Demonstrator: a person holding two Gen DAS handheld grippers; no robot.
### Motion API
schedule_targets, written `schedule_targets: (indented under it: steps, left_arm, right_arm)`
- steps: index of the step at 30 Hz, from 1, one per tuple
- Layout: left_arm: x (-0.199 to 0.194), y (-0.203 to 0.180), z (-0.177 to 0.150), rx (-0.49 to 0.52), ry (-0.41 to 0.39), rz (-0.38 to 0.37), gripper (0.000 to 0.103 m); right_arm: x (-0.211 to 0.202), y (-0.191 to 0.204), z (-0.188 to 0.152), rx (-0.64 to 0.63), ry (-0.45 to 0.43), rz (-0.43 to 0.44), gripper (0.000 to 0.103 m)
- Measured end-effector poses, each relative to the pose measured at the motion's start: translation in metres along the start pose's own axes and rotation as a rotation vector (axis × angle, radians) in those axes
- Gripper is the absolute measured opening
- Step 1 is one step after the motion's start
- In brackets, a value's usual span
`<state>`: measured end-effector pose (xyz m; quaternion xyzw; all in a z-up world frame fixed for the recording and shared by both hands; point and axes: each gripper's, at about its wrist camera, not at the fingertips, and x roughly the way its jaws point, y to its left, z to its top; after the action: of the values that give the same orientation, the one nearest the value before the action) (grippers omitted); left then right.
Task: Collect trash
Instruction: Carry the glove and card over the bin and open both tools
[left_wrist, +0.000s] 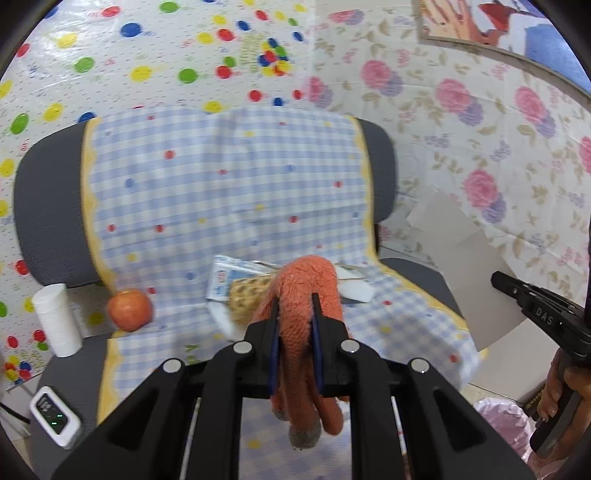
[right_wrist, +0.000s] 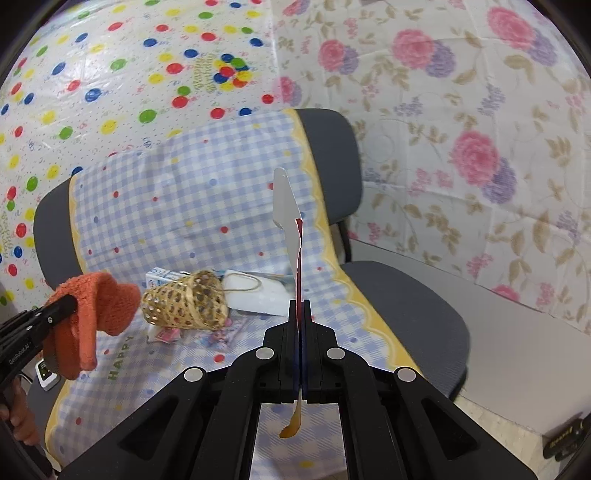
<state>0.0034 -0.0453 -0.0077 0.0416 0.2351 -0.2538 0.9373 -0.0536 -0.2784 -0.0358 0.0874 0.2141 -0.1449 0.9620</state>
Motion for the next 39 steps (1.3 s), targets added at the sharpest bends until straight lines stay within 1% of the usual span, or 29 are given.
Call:
schedule_targets:
  steps: [4,6,13,19,25,31,34,39]
  left_arm:
    - [0.005,-0.028,-0.002,0.022,-0.006,-0.072,0.012]
    - [0.008,-0.049,-0.005,0.041,-0.004,-0.123,0.012]
    - [0.014,-0.113,-0.017,0.120,-0.016,-0.240,0.012]
    - [0.013,-0.175,-0.036,0.208,-0.001,-0.358,0.012]
    - [0.005,-0.225,-0.057,0.280,0.009,-0.479,0.012]
    - [0.002,-0.269,-0.086,0.323,0.057,-0.601,0.012]
    - [0.002,-0.283,-0.097,0.338,0.078,-0.638,0.012]
    - [0.006,-0.309,-0.116,0.387,0.131,-0.682,0.013]
  right_arm:
    - [-0.016,-0.021,-0.008,0.019,0.002,-0.049,0.001]
    - [-0.026,-0.033,-0.013,0.029,0.005,-0.079,0.001]
    - [-0.057,-0.065,-0.030,0.056,0.016,-0.170,0.001]
    - [-0.092,-0.094,-0.049,0.086,0.028,-0.253,0.001]
    - [-0.129,-0.120,-0.077,0.121,0.059,-0.343,0.001]
    - [-0.156,-0.143,-0.108,0.168,0.108,-0.422,0.001]
    - [-0.166,-0.159,-0.125,0.206,0.136,-0.459,0.001]
    - [-0.166,-0.178,-0.150,0.260,0.199,-0.484,0.001]
